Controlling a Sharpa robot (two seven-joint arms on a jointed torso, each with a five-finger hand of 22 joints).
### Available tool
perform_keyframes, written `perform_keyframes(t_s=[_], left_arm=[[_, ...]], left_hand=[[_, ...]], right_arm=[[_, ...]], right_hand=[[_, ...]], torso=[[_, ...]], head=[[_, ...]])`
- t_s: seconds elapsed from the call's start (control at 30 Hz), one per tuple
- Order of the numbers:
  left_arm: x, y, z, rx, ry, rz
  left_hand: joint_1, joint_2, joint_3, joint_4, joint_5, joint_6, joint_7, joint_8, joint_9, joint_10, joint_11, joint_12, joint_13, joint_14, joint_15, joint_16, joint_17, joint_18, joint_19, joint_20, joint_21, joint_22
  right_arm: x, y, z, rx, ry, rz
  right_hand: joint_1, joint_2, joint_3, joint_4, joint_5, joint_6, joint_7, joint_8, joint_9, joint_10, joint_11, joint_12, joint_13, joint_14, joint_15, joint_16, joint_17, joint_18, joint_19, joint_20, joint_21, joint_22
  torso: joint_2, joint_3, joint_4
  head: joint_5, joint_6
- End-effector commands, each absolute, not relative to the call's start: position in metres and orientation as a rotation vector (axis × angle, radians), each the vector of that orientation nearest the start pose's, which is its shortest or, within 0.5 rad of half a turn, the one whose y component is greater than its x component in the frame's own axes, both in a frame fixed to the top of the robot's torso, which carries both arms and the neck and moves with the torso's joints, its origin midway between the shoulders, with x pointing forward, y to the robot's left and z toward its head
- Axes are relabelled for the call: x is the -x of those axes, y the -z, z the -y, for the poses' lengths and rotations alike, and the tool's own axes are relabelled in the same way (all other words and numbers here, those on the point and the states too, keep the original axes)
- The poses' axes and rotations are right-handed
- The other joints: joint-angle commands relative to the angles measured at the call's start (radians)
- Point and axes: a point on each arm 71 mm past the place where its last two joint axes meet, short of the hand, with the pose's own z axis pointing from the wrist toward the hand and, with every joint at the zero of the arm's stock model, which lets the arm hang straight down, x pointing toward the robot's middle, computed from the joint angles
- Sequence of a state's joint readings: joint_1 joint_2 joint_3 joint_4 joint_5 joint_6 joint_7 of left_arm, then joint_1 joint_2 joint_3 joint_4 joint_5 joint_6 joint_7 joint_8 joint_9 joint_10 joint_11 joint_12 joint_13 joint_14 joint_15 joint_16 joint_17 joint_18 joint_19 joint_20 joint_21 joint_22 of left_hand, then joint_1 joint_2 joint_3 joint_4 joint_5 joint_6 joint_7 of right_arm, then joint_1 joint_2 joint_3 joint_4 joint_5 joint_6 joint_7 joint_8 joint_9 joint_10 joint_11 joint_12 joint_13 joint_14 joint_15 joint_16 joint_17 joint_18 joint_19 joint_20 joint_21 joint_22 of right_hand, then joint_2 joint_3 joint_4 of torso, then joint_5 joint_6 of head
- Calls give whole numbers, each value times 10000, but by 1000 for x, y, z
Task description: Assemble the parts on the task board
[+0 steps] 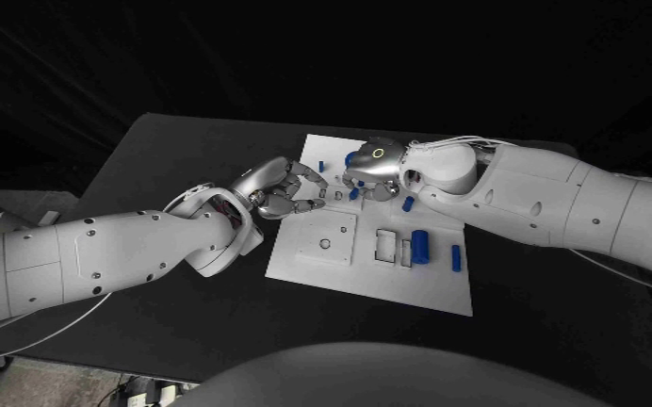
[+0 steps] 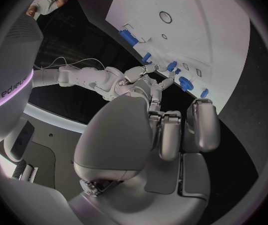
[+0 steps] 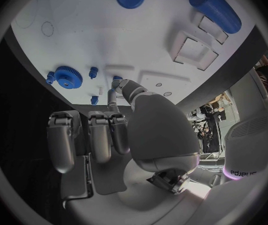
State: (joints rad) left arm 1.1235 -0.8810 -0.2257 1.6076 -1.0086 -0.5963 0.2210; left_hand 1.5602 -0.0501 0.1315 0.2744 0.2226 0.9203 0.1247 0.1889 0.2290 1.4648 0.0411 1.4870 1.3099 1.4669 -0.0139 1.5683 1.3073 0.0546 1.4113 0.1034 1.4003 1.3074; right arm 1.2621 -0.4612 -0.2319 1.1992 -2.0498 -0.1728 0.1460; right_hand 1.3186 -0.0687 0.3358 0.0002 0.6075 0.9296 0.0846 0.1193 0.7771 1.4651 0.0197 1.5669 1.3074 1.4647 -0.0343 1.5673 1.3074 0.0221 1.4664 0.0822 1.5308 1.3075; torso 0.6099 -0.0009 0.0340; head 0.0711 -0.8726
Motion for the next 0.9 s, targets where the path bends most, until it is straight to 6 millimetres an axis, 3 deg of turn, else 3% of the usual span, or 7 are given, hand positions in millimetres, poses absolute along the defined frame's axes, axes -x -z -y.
perform_keyframes(t_s=[0.03,0.67,0.77,0.9], left_arm=[[-421,255,-195,1562,10431,-16517],[-422,256,-195,1601,10384,-16701],[-422,256,-195,1619,10356,-16743],[-423,257,-196,1649,10300,-16785]], left_hand=[[87,-9,-9,73,-12,73,0,37,-15,181,14,-30,1143,1038,30,25,2635,-4,58,-22,66,1366],[81,-12,-14,89,-18,109,-5,44,-27,182,8,-30,1142,1038,26,25,2635,-3,55,-25,60,1365],[65,-21,-26,105,-27,129,-7,45,-39,182,5,-30,1140,1038,23,25,2635,-2,55,-27,58,1365],[42,-36,-43,121,-41,133,-6,37,-55,177,5,-36,1131,1038,21,25,2635,0,52,-29,53,1364]], right_arm=[[-495,244,79,11864,-4848,-15194],[-496,247,82,11753,-4649,-15571],[-496,247,82,11737,-4662,-15549],[-496,246,82,11665,-4658,-15438]], right_hand=[[-13,35,81,-1,-63,-116,2,-77,-35,1057,-84,39,2634,1061,-101,35,2634,-89,675,-105,-38,2461],[-176,-3,226,-2,-660,-697,-14,-577,-603,1057,-117,39,2634,1061,-168,35,2634,-58,568,-191,-142,2419],[-244,-36,260,11,-1223,-1119,-38,-586,-971,1057,-131,39,2634,1061,-181,35,2634,-53,548,-188,-160,2411],[-407,-122,48,106,-3041,-1860,-77,-575,-1544,1057,-156,39,2634,1061,-183,35,2634,-38,498,-195,-211,2391]], torso=[[0,-2,3],[0,-1,6],[0,-2,3],[1,-2,6]], head=[[-5,0],[-6,0],[2,0],[-6,0]])
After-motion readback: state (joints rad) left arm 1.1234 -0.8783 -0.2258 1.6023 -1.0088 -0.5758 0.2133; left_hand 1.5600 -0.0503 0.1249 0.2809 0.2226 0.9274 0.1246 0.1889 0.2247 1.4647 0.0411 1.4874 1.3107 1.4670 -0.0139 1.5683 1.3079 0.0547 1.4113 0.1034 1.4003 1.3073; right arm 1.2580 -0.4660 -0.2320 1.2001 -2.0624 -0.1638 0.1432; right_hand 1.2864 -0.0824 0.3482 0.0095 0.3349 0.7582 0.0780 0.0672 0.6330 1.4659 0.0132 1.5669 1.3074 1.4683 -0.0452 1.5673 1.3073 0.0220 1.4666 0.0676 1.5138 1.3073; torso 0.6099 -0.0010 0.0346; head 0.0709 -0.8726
